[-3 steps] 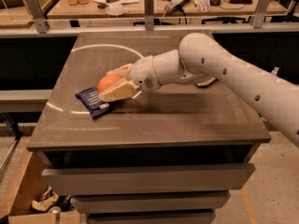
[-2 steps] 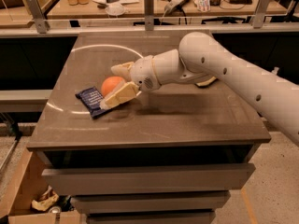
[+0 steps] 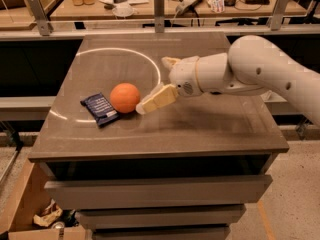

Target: Move orange near rxbar blueberry

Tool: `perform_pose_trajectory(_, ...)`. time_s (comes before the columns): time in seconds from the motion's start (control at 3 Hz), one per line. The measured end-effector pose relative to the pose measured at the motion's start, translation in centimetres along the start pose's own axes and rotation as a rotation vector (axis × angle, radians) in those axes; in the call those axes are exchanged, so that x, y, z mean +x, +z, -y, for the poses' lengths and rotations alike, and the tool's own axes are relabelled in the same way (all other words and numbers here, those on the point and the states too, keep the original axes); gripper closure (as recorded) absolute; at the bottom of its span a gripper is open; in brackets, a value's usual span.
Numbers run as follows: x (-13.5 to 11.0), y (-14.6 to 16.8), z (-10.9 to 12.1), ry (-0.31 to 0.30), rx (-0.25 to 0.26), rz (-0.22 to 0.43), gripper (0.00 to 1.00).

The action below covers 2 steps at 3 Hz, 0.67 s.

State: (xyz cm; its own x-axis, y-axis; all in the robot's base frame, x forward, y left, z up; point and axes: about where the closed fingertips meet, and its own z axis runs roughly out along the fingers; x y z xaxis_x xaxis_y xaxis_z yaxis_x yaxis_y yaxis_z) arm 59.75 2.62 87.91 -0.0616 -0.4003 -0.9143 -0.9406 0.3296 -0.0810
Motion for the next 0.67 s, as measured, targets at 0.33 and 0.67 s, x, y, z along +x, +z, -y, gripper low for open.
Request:
perform_pose_trajectory(0.33,0.0,-8.3,2.5,0.005,0.235,-0.065,0.0)
perform_pose_trajectory(0.67,-1.2,-9.1,2.2,-0.012,0.255,-0.067,0.0)
